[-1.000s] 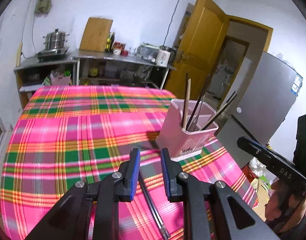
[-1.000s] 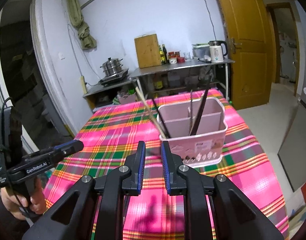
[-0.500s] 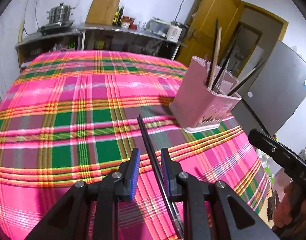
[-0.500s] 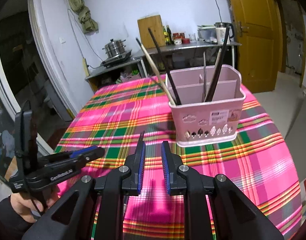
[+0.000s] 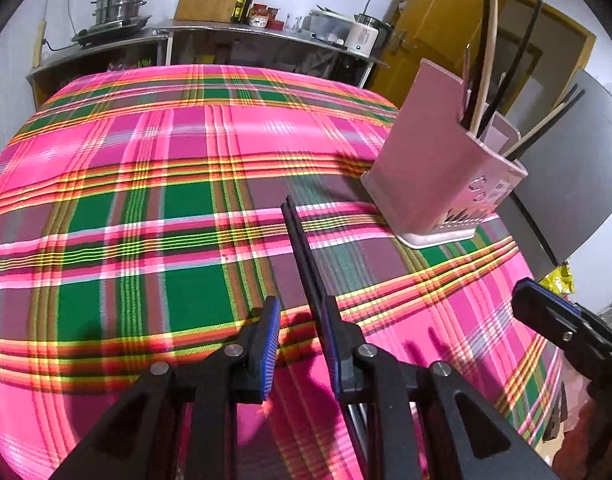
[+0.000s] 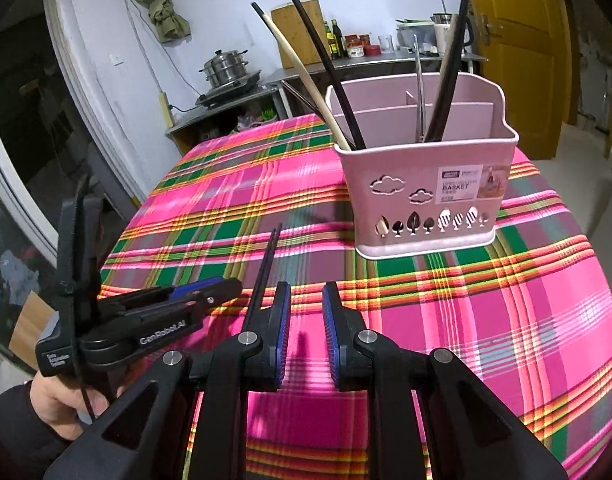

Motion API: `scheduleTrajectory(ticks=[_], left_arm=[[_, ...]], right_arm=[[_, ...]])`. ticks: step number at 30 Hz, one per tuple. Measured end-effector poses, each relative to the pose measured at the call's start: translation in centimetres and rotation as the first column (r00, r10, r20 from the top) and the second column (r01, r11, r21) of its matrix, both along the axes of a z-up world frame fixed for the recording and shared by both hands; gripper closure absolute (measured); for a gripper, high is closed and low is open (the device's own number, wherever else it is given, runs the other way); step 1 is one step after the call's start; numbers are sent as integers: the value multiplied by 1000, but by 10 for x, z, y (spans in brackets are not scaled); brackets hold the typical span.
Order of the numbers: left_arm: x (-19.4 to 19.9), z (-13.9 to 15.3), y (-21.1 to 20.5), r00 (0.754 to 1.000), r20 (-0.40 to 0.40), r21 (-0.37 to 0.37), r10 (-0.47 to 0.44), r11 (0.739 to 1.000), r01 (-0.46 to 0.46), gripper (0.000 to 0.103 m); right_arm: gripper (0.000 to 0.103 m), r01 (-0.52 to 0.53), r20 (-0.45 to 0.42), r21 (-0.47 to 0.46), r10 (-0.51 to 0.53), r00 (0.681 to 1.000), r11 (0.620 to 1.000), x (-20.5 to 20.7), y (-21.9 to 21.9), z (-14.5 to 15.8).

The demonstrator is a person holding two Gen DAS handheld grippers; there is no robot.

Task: Organize utensils
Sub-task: 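Move both open tools down to the last black chopsticks beside the basket, then close the left tool on a black chopstick while the right tool grasps another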

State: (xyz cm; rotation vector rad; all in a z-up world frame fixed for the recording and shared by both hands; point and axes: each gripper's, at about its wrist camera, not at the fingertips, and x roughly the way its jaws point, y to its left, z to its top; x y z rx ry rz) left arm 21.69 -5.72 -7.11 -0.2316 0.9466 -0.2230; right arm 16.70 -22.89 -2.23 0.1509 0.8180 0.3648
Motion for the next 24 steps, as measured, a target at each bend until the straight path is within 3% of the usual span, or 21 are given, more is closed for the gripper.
scheduleTrajectory(ticks=[17,22,24], left_arm=[[7,-7,-14,999,46,126,21,992,-27,77],[5,-8,-11,999,46,147,7,989,-14,84],[5,-7,-6,999,35,142,10,990,-15,91]], right_arm=[[86,19,-22,5,-19,1000,1000,3,-5,-8],[86,17,-13,-2,-17,1000,1000,0,-5,-5],[86,21,-14,-1,-21,1000,1000,0,-6,-4]])
